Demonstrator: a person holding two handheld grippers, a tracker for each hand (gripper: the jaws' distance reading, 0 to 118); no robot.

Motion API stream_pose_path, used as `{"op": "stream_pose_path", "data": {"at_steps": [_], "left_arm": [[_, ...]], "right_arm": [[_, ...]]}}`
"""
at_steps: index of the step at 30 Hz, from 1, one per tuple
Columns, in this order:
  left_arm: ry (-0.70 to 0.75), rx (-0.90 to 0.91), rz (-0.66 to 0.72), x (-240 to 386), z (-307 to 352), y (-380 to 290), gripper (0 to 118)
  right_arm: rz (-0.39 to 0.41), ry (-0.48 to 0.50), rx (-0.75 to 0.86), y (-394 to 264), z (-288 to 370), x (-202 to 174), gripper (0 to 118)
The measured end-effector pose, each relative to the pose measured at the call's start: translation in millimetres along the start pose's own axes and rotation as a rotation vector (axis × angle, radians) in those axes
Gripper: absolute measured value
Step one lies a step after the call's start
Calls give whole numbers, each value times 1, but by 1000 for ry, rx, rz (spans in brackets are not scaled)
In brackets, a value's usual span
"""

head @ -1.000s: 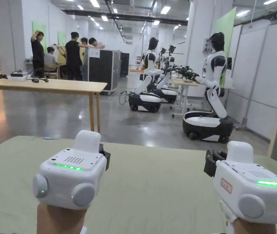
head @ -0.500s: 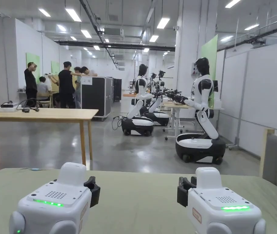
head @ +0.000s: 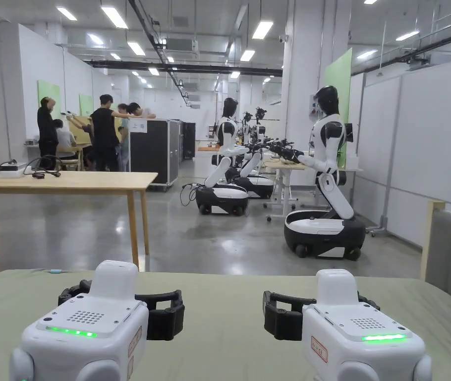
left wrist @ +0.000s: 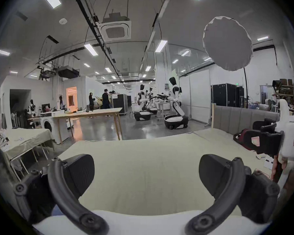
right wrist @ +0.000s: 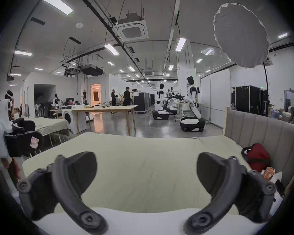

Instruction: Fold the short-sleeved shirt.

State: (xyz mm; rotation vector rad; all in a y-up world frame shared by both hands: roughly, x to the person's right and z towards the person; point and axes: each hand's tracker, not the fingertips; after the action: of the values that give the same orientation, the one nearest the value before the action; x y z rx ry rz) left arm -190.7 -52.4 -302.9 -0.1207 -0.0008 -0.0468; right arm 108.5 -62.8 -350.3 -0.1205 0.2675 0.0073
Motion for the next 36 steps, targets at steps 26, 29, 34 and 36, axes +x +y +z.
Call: {"op": "stream_pose_path", "data": {"at_steps": [26,29,34,36], "left_arm": [[5,-1,30,-5,3,-7,118],[6,-3,28,-4,3,-8,118],[9,-5,26,-4,3,-7,118],[8,-5,28,-4,3,-7,118]], "right_arm": [[-28,-90,-34,6,10,-20,118],[-46,-102,-21,7,11,-18,118],[-12,-163,-61,10,9,-23,118],[13,-172,-63,7,8,-25,118]]}}
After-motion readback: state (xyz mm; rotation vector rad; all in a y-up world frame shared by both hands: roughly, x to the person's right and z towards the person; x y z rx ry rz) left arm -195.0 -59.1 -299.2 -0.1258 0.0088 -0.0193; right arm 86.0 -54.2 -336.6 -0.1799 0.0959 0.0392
